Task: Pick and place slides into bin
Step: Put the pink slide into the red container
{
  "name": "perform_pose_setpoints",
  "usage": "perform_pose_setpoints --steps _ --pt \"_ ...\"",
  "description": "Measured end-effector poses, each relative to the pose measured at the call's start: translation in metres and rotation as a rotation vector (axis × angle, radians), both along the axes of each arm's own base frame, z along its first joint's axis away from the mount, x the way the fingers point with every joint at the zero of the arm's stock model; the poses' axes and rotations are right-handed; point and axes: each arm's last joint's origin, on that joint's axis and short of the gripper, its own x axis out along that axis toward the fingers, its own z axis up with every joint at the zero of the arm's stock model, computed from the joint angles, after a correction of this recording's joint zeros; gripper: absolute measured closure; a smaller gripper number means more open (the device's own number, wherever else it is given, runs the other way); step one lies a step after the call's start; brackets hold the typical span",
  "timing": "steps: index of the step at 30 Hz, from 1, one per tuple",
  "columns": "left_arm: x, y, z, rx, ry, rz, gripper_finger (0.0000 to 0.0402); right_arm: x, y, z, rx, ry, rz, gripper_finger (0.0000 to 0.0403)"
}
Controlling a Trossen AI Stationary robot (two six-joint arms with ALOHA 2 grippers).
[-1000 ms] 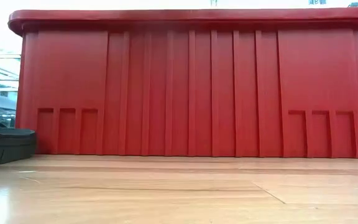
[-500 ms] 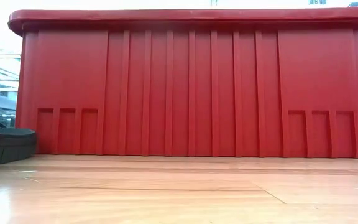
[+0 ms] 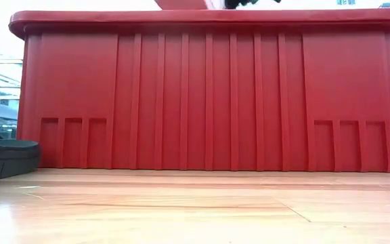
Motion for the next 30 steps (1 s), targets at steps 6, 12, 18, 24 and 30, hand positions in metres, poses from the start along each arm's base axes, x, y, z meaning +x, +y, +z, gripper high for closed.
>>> perform_pose_setpoints --steps 6,12,18,24,30 --pt "0.002 0.021 -0.002 0.026 0.023 0.08 0.0151 -0.019 -0.035 -0.01 -0.037 0.043 -0.032 0.0399" --pt "0.007 0.042 -0.002 0.046 0.023 0.138 0.0151 -0.037 -0.058 -0.016 -0.077 0.079 -0.047 0.0399" --pt "0.009 0.064 -0.002 0.066 0.018 0.156 0.0151 -0.048 -0.071 -0.022 -0.108 0.092 -0.042 0.04" --pt "0.012 0.087 -0.004 0.069 0.032 0.172 0.0151 -0.043 -0.091 -0.046 -0.105 0.199 -0.086 0.0401" --pt "0.017 0.113 -0.01 0.023 0.062 0.176 0.0151 -0.045 -0.109 -0.075 -0.065 0.299 -0.048 0.0402"
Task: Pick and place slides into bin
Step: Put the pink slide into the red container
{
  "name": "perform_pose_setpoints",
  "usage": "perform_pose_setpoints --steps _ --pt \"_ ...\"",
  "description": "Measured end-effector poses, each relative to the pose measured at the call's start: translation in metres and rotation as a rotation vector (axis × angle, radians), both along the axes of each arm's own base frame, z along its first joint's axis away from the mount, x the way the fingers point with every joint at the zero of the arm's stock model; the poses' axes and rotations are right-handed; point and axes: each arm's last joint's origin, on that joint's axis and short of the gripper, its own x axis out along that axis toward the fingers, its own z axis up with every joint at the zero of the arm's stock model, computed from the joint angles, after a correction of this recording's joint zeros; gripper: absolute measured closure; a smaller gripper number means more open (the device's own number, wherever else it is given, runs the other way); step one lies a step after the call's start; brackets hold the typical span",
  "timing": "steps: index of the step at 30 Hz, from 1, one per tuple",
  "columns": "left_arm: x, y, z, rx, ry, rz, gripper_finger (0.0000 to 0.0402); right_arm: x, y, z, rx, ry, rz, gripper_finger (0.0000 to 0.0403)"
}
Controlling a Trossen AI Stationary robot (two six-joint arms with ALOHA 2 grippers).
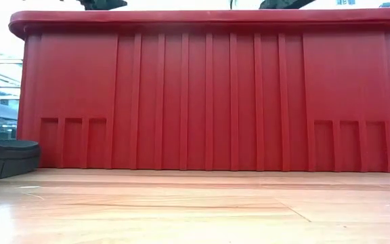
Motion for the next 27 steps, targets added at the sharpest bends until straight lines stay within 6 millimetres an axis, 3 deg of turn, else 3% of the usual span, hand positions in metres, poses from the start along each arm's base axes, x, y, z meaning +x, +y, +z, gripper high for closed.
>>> perform_pose_setpoints --steps 7,21,27 --pt "0.006 0.018 -0.003 -0.023 -0.008 -0.08 0.0151 -0.01 -0.015 -0.015 0.015 0.027 0.04 0.0402" --pt "0.007 0.019 -0.001 0.011 -0.018 -0.111 0.0151 -0.01 -0.041 -0.059 0.078 0.083 0.072 0.0403" --pt "0.007 0.019 -0.001 0.0 -0.019 -0.112 0.0151 -0.007 -0.044 -0.066 0.07 0.071 0.09 0.0403"
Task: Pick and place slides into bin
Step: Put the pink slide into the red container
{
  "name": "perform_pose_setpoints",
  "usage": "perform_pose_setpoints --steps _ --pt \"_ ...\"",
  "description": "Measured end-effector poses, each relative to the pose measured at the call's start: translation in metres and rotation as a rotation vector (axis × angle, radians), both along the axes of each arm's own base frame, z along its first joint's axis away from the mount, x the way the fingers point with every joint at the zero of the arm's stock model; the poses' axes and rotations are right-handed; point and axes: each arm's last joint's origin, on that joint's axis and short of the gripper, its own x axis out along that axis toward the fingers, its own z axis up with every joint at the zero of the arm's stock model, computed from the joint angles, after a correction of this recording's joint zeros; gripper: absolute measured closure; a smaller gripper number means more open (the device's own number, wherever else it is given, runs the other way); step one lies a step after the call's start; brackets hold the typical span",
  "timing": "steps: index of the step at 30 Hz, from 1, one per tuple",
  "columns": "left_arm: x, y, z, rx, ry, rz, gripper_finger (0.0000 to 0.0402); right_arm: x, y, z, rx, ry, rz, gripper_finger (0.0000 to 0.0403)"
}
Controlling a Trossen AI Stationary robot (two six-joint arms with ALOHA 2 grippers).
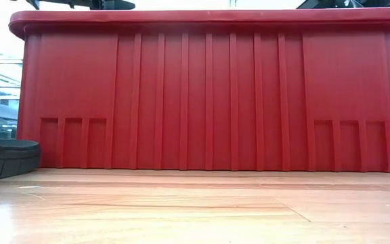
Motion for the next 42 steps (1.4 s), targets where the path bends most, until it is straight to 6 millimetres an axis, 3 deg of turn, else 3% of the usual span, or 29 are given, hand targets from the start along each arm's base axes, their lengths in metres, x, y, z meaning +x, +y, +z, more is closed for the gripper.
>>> perform_pose_setpoints --steps 21,38,42 --pt "0.0002 -0.0009 -0.0007 -0.023 0.001 -0.036 0.0151 0.0012 -0.0011 -0.0036 0.039 0.164 -0.138 0.0386" --pt "0.0003 -0.0011 -0.0008 -0.026 0.002 -0.043 0.0151 0.0077 0.0035 -0.0061 0.015 0.287 -0.217 0.0275" --pt "0.0003 -0.0012 -0.0011 -0.03 0.005 -0.044 0.0151 0.0069 0.0018 -0.0061 -0.062 0.344 -0.249 0.025"
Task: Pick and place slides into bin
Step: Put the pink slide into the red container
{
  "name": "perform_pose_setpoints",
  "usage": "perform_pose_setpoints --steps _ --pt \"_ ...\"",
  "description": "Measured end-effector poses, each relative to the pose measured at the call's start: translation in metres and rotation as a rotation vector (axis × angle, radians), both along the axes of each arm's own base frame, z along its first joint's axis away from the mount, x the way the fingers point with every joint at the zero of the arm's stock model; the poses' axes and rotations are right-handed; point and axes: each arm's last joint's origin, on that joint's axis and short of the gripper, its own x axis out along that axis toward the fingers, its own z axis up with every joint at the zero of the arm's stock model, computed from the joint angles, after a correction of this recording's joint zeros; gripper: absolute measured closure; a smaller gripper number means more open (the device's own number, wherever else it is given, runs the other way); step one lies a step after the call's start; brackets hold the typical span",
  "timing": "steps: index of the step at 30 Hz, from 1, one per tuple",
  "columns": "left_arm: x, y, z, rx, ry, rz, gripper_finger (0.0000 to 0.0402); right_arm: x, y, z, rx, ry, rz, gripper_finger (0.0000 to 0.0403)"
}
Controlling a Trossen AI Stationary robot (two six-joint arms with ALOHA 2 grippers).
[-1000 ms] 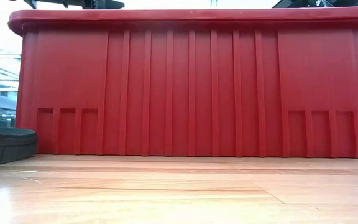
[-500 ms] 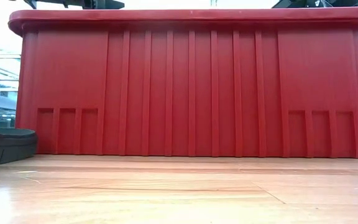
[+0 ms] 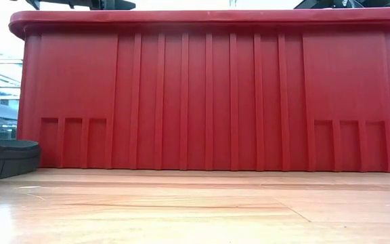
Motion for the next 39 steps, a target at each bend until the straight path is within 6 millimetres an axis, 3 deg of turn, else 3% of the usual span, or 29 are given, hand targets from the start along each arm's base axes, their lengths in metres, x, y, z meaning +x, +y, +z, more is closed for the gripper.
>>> perform_pose_setpoints --steps 12,31,39 --pt "0.0 -0.001 -0.001 -0.017 0.002 -0.021 0.0151 0.003 0.0 0.038 -0.186 -0.144 -0.077 0.0238" --pt "-0.002 -0.001 0.001 0.026 0.007 -0.012 0.0151 0.037 0.019 0.047 -0.281 -0.299 -0.048 0.0241" --pt "-0.018 -0.012 0.011 0.053 -0.053 -0.022 0.0151 0.035 0.025 0.085 -0.33 -0.444 -0.154 0.0247"
